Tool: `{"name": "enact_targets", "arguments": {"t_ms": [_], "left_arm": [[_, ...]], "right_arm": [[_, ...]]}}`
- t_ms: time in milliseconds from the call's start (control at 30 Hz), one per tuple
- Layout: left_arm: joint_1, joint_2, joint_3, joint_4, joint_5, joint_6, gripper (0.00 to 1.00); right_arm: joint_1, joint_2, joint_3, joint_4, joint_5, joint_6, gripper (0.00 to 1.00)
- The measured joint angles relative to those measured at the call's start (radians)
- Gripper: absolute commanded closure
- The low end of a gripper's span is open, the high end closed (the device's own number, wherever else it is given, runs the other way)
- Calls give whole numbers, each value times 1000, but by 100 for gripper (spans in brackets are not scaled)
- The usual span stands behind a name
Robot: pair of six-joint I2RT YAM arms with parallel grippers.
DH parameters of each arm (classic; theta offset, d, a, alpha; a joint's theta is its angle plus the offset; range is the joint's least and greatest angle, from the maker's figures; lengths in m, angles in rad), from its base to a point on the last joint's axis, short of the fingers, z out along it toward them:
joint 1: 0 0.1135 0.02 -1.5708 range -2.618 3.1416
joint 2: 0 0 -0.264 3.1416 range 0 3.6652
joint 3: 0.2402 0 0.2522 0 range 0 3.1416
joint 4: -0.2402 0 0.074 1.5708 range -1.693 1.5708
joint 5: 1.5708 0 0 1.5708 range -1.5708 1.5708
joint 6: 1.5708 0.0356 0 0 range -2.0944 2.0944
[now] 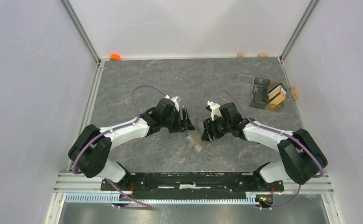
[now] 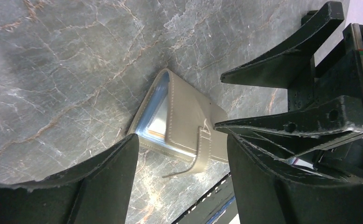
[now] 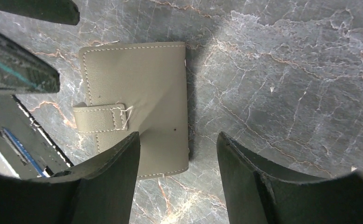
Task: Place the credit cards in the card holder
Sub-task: Close the card holder at the center of the board.
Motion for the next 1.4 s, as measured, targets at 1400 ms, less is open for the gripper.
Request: {"name": "enact_targets", "arguments": {"t_ms": [1400], "left_arm": [[-89, 112, -35, -72, -52, -2, 60]], "right_arm": [[-51, 175, -36, 226, -291, 109, 39]]}}
